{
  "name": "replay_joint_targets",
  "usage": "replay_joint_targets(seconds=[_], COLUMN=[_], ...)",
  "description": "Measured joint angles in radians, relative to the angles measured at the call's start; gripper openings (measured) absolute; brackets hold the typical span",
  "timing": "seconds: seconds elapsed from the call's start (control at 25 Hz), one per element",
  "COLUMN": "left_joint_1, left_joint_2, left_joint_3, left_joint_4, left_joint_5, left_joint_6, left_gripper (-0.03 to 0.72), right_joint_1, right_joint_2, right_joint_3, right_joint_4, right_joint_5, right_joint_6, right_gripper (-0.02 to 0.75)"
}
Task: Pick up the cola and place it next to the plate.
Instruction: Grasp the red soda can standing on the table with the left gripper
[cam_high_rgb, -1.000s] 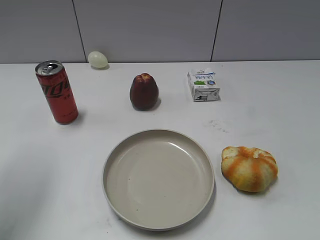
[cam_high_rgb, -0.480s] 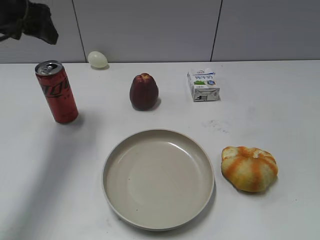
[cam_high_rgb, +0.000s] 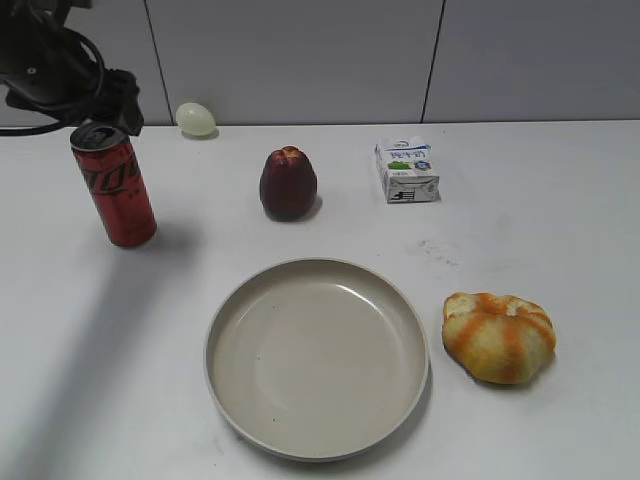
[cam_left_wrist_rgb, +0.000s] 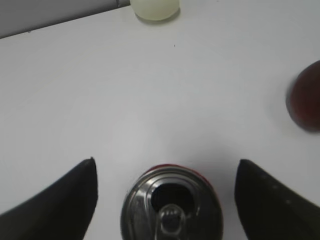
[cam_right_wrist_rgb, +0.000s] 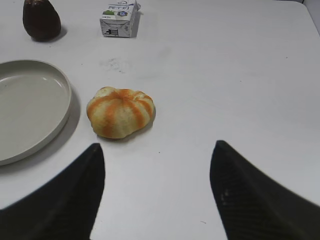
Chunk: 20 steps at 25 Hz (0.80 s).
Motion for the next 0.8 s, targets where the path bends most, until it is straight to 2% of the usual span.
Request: replay_joint_targets(seconds=[0.4, 0.68, 0.8], left_joint_1=[0.000, 0.000, -0.001], left_joint_2=[0.070, 0.065, 0.031], left_joint_3=[0.000, 0.000, 0.000], left_joint_4=[0.001, 0.000, 0.000], left_joint_5=[0.065, 0.062, 0.073], left_joint_6=[0.000, 0.000, 0.000], left_gripper=[0.638, 0.522, 0.510], right_joint_1=[0.000, 0.000, 0.000], right_joint_2=[0.000, 0.000, 0.000], right_joint_3=[0.000, 0.000, 0.000], right_joint_4=[0.000, 0.000, 0.000], right_joint_5=[0.000, 0.000, 0.000], right_joint_6=[0.000, 0.001, 0.001], right_gripper=[0.531, 0.531, 0.531])
